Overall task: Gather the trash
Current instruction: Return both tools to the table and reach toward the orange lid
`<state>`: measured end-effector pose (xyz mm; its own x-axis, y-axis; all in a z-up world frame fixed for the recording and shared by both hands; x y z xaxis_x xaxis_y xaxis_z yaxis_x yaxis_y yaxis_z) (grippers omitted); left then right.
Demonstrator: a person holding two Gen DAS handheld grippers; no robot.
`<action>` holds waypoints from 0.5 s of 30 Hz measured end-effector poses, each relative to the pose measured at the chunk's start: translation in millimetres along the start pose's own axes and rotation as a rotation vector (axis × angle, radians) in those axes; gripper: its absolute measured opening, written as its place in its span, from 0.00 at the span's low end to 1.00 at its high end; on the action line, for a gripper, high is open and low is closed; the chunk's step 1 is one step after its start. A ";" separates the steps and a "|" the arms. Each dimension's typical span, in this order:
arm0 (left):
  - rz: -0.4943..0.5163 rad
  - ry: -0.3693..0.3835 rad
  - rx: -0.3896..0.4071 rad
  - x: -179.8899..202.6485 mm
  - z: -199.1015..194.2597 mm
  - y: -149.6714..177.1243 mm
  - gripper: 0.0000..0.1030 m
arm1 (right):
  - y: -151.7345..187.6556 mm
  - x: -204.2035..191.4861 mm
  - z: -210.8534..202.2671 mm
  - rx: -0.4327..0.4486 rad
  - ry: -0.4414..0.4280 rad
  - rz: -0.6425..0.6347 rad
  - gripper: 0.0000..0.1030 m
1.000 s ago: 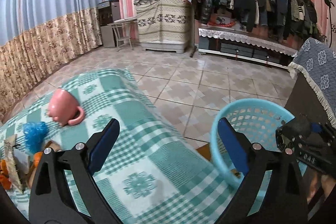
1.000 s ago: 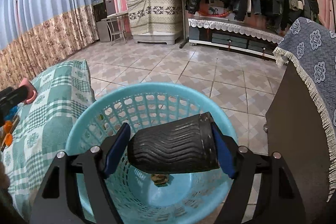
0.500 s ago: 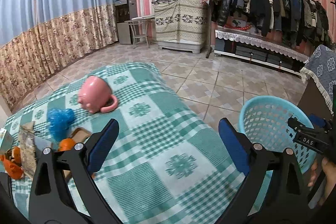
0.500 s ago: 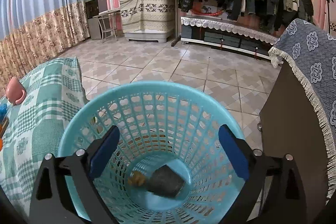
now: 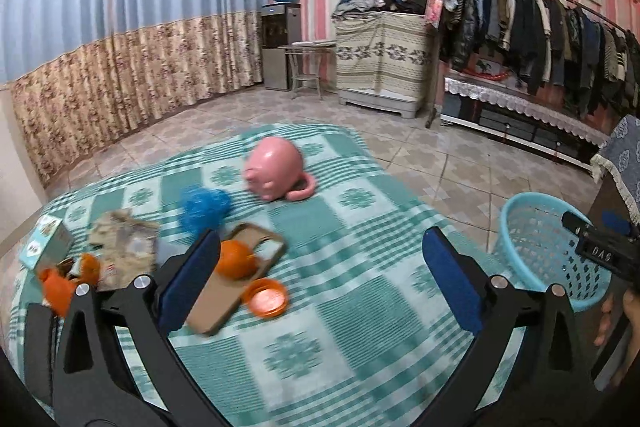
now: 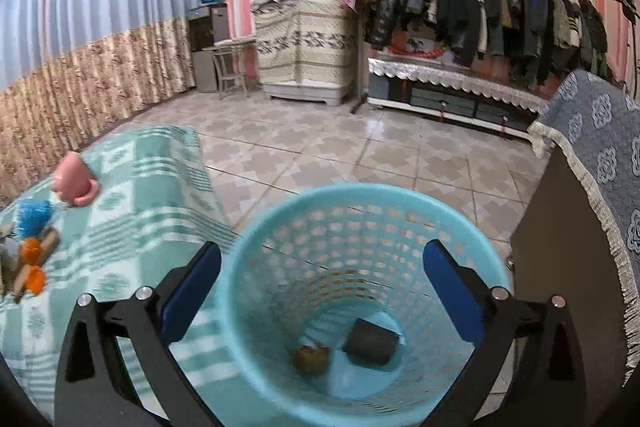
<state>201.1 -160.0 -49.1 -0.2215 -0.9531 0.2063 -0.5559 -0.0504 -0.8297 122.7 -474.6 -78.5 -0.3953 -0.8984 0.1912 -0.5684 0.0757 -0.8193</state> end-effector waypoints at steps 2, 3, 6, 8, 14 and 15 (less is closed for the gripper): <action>-0.005 -0.022 0.004 -16.7 -6.6 -0.3 0.95 | -8.1 -17.8 -10.8 0.030 -0.029 -0.010 0.96; -0.007 -0.030 0.006 -23.0 -9.6 0.3 0.95 | -10.1 -25.0 -14.5 0.042 -0.041 -0.013 0.96; -0.022 -0.068 0.021 -50.1 -19.7 -0.5 0.95 | -16.1 -55.0 -26.5 0.082 -0.100 -0.022 0.96; -0.029 -0.105 0.034 -69.3 -23.8 0.8 0.95 | -17.9 -74.3 -29.5 0.090 -0.148 -0.023 0.96; -0.083 -0.184 0.032 -128.4 -26.9 12.5 0.95 | -13.3 -128.2 -31.7 0.097 -0.181 -0.103 0.96; -0.099 -0.195 0.029 -138.6 -25.9 13.8 0.95 | -12.3 -133.3 -30.6 0.092 -0.182 -0.117 0.96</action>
<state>203.5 -20.8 -75.7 -0.0060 -0.9827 0.1853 -0.5433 -0.1524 -0.8256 160.3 -342.5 -77.4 -0.1887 -0.9627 0.1940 -0.5311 -0.0661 -0.8448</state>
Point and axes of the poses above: each gripper's, at about its wrist camera, not at the fingertips, and z roughly the way its jaws point, x to its right, y to its underside, the point moved 1 cm from there along z, roughly the way its jaws point, and after that the axes turned 15 degrees about -z, right-handed, at the moved point
